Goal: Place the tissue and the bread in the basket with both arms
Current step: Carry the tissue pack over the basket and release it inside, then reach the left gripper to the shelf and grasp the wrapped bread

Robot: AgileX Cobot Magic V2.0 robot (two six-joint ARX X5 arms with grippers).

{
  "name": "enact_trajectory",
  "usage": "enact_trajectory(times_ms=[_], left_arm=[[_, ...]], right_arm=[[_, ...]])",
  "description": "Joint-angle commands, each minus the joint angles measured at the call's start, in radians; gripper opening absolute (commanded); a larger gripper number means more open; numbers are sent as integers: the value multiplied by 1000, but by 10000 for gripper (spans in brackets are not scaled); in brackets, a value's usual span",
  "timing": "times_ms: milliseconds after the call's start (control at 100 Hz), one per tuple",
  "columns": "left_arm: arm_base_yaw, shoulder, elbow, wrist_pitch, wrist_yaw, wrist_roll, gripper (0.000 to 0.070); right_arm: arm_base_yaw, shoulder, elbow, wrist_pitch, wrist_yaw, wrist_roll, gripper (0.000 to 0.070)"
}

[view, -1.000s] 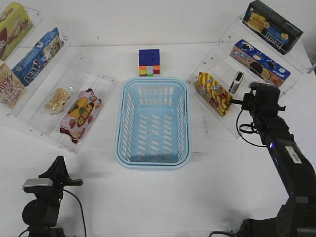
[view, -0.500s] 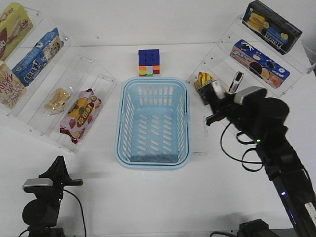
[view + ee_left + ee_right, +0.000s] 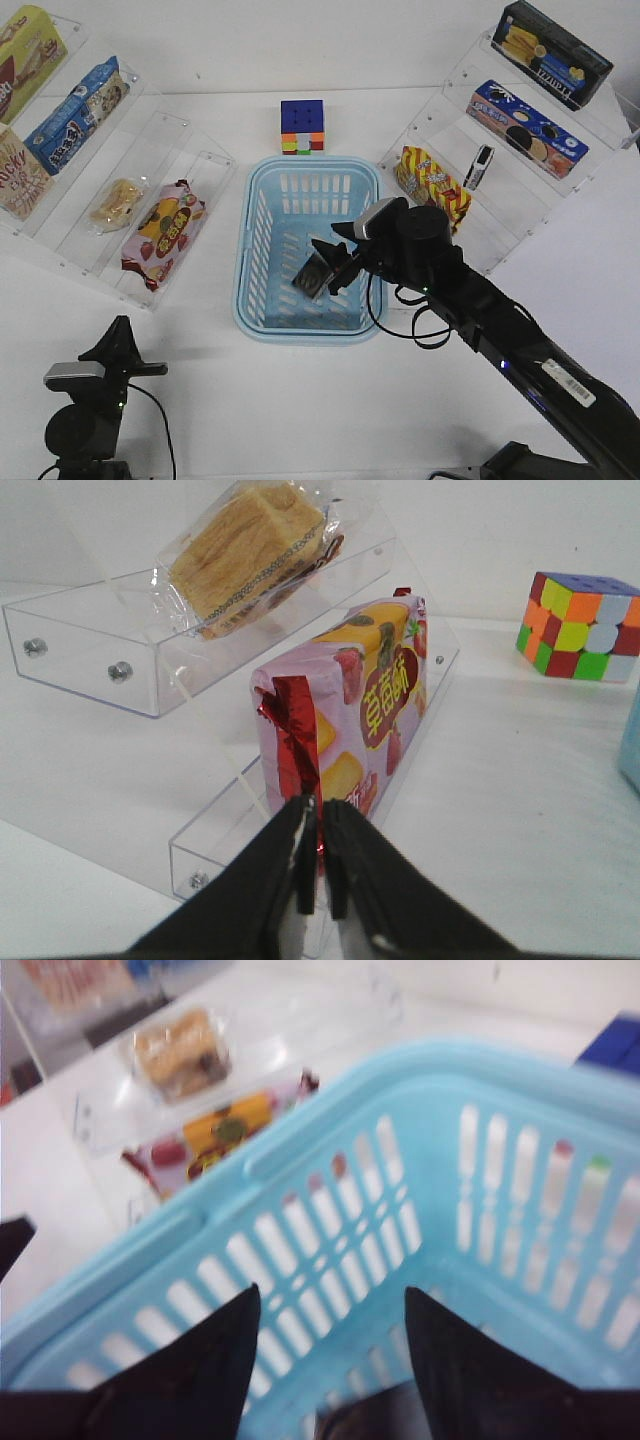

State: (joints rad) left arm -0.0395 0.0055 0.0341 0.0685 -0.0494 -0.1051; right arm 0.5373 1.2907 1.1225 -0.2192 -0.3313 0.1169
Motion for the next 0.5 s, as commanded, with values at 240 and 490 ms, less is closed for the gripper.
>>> enact_trajectory(times_ms=[240, 490], left_arm=[[1, -1, 5, 106, 14, -406, 1], [1, 139, 305, -146, 39, -321, 1]], right_arm=[[-180, -227, -9, -79, 174, -13, 0], [-211, -556, -409, 258, 246, -31, 0]])
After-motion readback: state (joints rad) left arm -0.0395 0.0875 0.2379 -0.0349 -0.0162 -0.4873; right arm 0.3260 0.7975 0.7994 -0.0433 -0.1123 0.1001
